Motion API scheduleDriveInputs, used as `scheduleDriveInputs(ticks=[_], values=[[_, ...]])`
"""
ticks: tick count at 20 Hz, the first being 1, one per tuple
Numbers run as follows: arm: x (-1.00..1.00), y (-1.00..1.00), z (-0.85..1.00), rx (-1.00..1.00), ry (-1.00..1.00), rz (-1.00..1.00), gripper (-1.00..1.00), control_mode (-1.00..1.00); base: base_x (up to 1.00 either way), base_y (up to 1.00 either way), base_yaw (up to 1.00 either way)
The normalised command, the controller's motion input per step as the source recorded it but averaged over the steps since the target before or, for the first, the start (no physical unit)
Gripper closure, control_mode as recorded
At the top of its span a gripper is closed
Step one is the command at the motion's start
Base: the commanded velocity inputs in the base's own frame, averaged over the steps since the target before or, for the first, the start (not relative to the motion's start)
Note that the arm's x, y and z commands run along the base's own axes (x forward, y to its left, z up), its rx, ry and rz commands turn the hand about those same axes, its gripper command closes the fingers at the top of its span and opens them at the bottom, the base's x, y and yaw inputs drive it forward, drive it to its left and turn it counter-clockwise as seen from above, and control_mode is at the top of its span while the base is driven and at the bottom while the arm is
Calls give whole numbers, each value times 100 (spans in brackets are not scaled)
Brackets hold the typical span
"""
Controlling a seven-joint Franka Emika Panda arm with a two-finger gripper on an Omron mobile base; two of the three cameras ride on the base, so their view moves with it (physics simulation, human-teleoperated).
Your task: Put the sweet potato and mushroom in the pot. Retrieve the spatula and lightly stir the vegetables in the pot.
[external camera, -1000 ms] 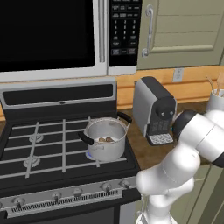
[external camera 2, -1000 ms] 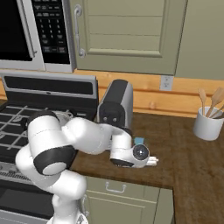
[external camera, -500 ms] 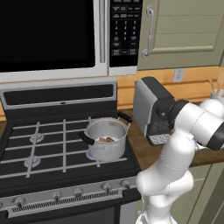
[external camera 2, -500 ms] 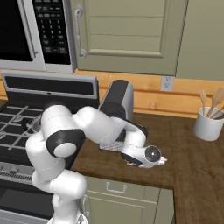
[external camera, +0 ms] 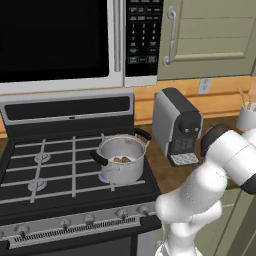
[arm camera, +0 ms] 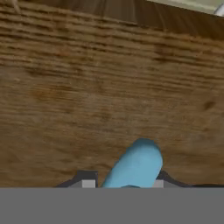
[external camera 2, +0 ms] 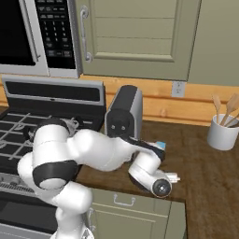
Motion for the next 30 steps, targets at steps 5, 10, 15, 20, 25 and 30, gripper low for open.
scheduleDriveInputs(ticks=[5, 10, 15, 20, 25, 30], values=[[-33, 0, 100, -1, -15, 0, 100, -100, 0, 0, 0], [-23, 0, 100, -7, -15, 0, 100, -100, 0, 0, 0], [-25, 0, 100, -12, -12, 0, 100, -100, 0, 0, 0], [-51, 0, 100, -43, -8, 2, 100, -100, 0, 0, 0], [-55, 10, 100, -55, 0, 6, 100, -100, 0, 0, 0], [-43, 33, 81, -64, 2, 21, 100, -100, 0, 0, 0]])
